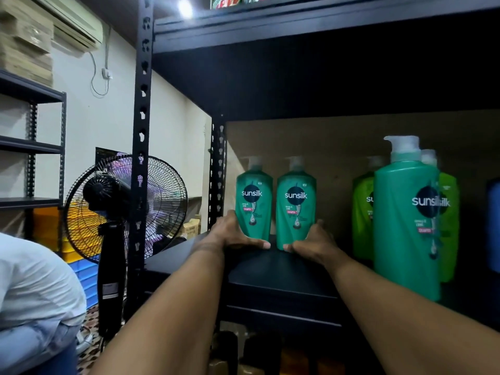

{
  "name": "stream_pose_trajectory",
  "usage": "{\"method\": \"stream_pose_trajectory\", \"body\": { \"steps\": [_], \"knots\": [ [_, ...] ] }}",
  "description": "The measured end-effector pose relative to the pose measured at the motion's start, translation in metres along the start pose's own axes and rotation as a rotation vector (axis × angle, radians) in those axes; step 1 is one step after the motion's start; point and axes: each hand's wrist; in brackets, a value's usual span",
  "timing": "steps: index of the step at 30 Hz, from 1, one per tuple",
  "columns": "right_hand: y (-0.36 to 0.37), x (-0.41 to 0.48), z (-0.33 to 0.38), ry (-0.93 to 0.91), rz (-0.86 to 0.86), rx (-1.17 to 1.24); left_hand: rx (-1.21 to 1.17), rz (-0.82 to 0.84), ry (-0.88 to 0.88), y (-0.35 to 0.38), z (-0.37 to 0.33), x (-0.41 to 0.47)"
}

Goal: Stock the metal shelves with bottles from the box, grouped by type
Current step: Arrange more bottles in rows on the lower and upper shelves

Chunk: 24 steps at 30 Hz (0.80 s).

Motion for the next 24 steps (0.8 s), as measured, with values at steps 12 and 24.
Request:
{"method": "stream_pose_trajectory", "body": {
  "steps": [12,24],
  "knots": [
    [-0.054,-0.142,0.023,-0.496,0.031,-0.277,-0.164,-0.177,0.182,-0.025,-0.024,-0.106],
    [-0.198,-0.179,-0.061,-0.587,-0.368,-0.429,-0.417,-0.201,0.248,0.013,-0.177,-0.196]
  ]
}}
Point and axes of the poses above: each hand's wrist, its own x-axis towards the middle knuckle, its own y-axis out of the palm, z = x × y, and after that the axes turned 13 degrees about x, right-handed
